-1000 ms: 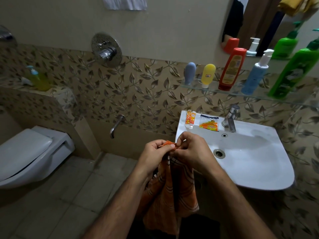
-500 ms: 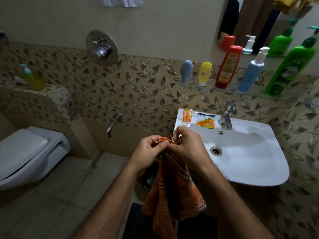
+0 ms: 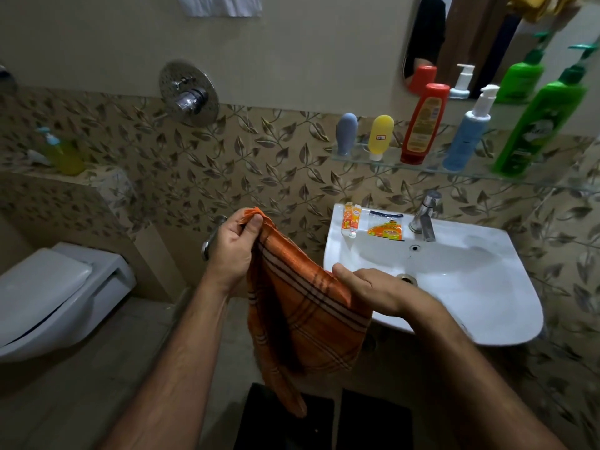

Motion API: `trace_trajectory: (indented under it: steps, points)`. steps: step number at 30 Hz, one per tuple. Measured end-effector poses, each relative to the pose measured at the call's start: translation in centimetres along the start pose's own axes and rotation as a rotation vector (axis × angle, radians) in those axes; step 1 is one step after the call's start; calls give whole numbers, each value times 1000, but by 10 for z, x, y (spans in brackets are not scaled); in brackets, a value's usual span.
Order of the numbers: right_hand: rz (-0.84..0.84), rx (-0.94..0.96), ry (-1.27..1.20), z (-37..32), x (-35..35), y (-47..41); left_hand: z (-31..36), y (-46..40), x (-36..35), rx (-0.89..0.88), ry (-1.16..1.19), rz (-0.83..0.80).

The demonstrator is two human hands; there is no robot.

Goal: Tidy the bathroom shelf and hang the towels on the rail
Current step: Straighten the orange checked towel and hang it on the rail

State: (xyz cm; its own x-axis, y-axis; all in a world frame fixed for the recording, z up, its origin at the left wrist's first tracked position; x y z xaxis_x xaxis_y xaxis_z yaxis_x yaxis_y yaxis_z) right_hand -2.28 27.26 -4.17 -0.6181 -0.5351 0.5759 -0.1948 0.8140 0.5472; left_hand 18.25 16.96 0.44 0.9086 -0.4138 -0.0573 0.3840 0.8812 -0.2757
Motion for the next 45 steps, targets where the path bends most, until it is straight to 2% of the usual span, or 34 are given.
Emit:
trace_trajectory:
  steps: [4,8,12,14,20,24,26,29,30,33,34,39,45]
  points:
    - [10,-202,106,28,-2,-13,-5,3,10,-9,-12,59]
    - [73,-382,226,63,6,-24,-8,3,20,-24,91,130]
    - [333,-496,223,76,22,-15,-5,2,22,-41,71,121]
    - [454,-511,185,81,26,-13,-4,2,24,-46,71,102]
    - [639,-467,18,90,29,-14,2,1,15,-41,14,81]
    - [695,-455,12,94,32,-16,0,3,18,-33,33,100]
    - [674,-494,76,94,36,-18,-2,5,22,-30,61,112]
    - [492,-602,145,106,32,-25,-3,6,30,-42,57,142]
    - [407,-614,96,114,26,-27,-3,7,33,-49,53,162]
    - [158,-512,-331,125,6,-31,-4,9,42,-50,-21,204]
    - [122,-477,-416,122,7,-28,-4,11,48,-43,-62,220]
    - [201,-289,-499,84,48,-6,-19,29,102,48,-318,343]
    - [260,-120,-538,25,78,9,-23,47,116,103,-418,563]
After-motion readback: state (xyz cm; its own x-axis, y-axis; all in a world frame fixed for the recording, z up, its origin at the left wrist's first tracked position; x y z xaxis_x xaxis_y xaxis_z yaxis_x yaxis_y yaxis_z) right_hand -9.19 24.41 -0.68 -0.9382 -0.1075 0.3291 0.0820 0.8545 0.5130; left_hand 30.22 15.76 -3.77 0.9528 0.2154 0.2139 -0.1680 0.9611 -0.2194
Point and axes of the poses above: each hand's wrist, its own y-axis away from the middle knuckle, its own x-axis out of the back of the hand, z = x × y, the point moved 8 cm from there along -y, towards the middle knuckle, and after that the axes turned 13 degrees about -z, right-handed, at the moved point
